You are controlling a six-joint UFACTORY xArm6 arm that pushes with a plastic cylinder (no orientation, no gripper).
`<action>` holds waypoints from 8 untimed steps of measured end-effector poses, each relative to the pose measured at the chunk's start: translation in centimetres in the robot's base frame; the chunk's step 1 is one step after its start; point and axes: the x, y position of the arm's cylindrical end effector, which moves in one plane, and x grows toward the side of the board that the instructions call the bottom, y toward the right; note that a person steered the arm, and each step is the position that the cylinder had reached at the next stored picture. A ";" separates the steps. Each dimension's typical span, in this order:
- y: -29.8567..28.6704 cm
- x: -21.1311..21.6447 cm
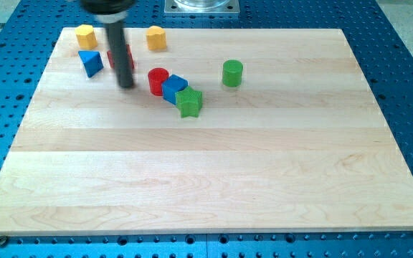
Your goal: Move the triangle into the red star
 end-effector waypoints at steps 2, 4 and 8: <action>-3.7 -1.7; -8.7 -3.6; -3.8 -11.4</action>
